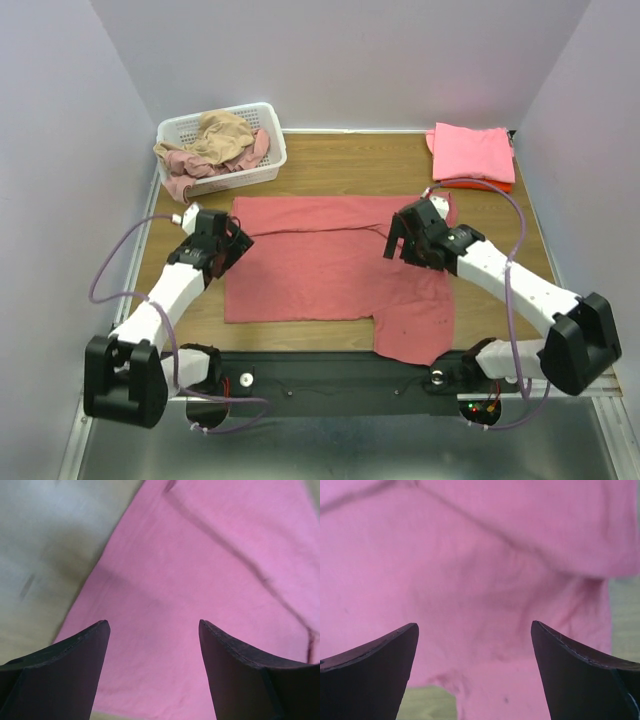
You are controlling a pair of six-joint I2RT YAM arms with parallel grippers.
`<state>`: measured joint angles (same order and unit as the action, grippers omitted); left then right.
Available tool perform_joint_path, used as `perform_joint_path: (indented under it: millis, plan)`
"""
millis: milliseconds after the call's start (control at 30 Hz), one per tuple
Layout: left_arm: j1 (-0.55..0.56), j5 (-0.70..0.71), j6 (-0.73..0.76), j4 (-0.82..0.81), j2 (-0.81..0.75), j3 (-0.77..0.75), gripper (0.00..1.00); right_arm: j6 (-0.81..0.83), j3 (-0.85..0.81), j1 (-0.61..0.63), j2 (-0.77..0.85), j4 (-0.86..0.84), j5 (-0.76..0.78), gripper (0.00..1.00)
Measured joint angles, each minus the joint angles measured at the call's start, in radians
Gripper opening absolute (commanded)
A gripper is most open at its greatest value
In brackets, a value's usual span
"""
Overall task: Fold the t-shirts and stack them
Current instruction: Fold the tshirt
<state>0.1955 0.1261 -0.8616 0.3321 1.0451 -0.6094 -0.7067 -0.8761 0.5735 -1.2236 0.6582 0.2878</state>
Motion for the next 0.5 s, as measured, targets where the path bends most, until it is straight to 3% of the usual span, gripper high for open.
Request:
perform_joint_path:
  millis: [233,500]
  plan:
    - [0.000,0.022,0.095,-0.178,0.292,-0.230,0.84,0.013,-0.187,-0.066,-0.259,-0.023,0.126,1.00]
    - [0.000,0.002,0.157,-0.288,0.576,-0.364,0.84,0.088,-0.268,-0.201,-0.482,-0.095,0.116,1.00]
